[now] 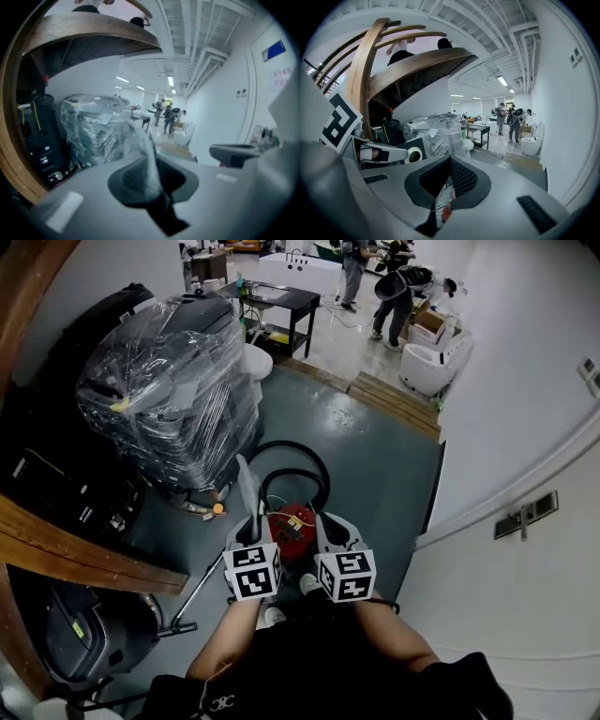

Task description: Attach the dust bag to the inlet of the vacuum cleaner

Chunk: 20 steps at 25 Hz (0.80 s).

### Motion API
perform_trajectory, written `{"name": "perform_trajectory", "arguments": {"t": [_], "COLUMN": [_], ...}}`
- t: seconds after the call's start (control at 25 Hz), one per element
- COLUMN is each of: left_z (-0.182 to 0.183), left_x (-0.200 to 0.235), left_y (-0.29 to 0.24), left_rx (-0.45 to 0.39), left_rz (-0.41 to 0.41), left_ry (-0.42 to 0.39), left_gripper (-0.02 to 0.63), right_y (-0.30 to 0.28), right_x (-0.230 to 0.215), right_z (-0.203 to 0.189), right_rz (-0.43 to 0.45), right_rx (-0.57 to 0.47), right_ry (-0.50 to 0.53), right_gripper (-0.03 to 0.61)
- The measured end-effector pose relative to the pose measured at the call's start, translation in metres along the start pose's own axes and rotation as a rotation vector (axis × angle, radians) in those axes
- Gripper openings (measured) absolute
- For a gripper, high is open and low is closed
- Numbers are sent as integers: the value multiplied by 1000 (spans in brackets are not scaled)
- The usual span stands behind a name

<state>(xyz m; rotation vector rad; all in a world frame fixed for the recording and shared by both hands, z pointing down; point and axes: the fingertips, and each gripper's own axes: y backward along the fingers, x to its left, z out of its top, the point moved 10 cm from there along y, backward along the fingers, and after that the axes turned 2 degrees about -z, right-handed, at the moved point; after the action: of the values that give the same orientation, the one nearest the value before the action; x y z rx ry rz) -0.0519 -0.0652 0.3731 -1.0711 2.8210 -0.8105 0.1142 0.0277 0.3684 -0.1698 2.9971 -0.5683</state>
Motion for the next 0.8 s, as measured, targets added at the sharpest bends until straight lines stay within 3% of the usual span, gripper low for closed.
{"name": "perform_trajectory", "arguments": {"t": [0.2, 0.8], "left_z": [6, -3], "left_x": [13, 50], "left_y": [-6, -22], "left_rx": [-5, 35], "left_rz": [79, 298], "left_ry": [38, 151], "left_gripper": [46, 46], "right_y": [-38, -123], "right_x": [-6, 1], "right_z": [17, 20], "right_rz": [80, 313], "right_rx": [-12, 112], "right_ry": [74, 88], "right_gripper": [-2, -2]}}
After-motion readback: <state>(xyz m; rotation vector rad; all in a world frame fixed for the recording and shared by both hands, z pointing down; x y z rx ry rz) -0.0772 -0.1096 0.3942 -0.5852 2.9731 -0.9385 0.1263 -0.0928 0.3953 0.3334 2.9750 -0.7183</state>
